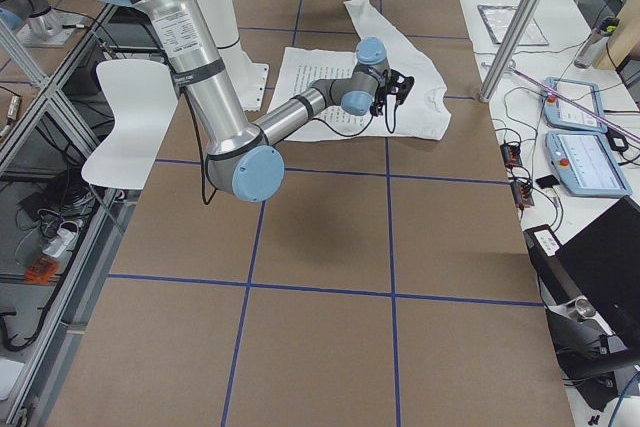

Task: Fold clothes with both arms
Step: 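Drag the grasped sleeve across the shirt toward the other sleeve, release, then grasp the remaining sleeve with the left gripper while the right arm withdraws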

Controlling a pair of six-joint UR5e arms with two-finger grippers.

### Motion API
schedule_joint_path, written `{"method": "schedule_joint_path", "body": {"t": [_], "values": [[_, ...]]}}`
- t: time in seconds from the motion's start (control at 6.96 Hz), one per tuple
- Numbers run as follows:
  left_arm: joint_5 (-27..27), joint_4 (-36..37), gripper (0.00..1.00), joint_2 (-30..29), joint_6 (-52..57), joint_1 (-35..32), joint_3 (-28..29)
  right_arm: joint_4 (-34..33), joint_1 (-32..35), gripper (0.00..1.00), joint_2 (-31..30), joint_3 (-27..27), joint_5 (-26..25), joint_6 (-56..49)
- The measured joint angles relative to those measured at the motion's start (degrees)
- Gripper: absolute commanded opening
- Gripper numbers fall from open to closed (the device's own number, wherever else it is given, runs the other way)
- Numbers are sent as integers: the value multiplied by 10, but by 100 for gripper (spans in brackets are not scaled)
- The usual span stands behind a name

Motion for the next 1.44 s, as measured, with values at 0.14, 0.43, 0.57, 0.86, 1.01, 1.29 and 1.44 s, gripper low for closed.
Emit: {"method": "schedule_joint_path", "body": {"t": [0.14, 0.43, 0.57, 0.86, 1.01, 1.29, 1.44], "values": [[2, 0, 76, -10, 0, 1, 10, 0, 0, 99, -2, 1, 0, -1], [4, 0, 76, -17, 0, 1, 23, -1, 1, 99, -5, 5, 0, 0], [4, -1, 75, -18, 0, 1, 27, -1, 0, 99, -8, 8, 0, 0], [7, -1, 75, -22, 1, 2, 29, -1, 1, 99, -11, 12, 0, 0], [8, -1, 75, -25, 1, 6, 30, -1, 1, 99, -12, 13, 0, 0], [11, -1, 31, -27, 1, 15, 32, -1, 0, 99, -12, 13, 0, 0], [12, -1, 0, -28, 2, 17, 32, -1, 0, 99, -12, 13, 0, 0]]}}
